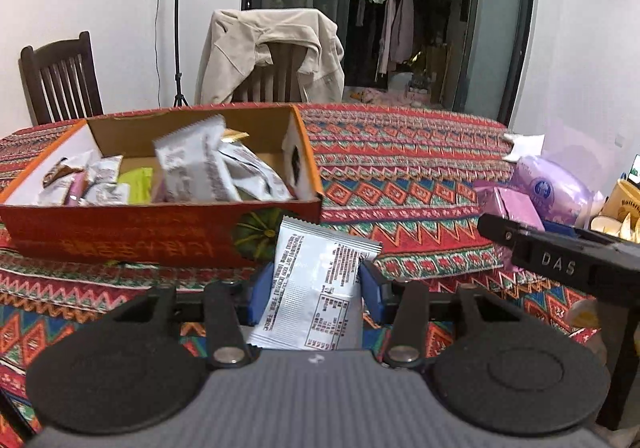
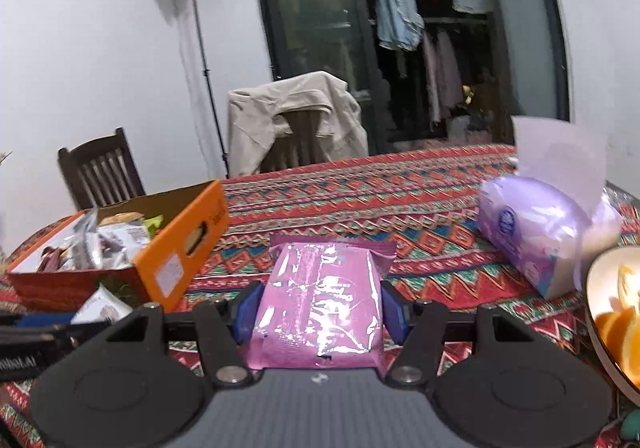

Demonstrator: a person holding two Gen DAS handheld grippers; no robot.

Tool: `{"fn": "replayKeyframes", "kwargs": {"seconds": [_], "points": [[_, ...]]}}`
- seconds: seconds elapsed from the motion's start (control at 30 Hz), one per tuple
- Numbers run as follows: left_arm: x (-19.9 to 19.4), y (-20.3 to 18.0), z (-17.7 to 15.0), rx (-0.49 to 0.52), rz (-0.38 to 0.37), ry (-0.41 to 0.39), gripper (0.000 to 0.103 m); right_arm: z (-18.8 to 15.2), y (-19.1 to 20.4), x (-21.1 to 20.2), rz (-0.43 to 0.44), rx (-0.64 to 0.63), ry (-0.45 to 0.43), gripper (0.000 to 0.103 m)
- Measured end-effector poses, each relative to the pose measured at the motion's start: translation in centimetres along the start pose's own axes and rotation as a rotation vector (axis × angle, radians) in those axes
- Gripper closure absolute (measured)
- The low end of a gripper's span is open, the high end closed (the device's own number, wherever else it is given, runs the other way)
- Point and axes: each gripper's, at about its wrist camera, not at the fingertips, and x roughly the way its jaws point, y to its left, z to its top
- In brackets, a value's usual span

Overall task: Organize snacks
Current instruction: 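Carry the pink and white packets up over the orange box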

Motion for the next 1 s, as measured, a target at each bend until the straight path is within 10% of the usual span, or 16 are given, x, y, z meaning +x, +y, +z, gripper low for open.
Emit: {"fn": "replayKeyframes", "kwargs": {"seconds": [1.0], "points": [[-6.8, 13.7, 2.8, -0.031, -0.094, -0.186, 0.055, 1.9, 16.2, -3.7, -0.015, -0.095, -0.105, 0.042]]}}
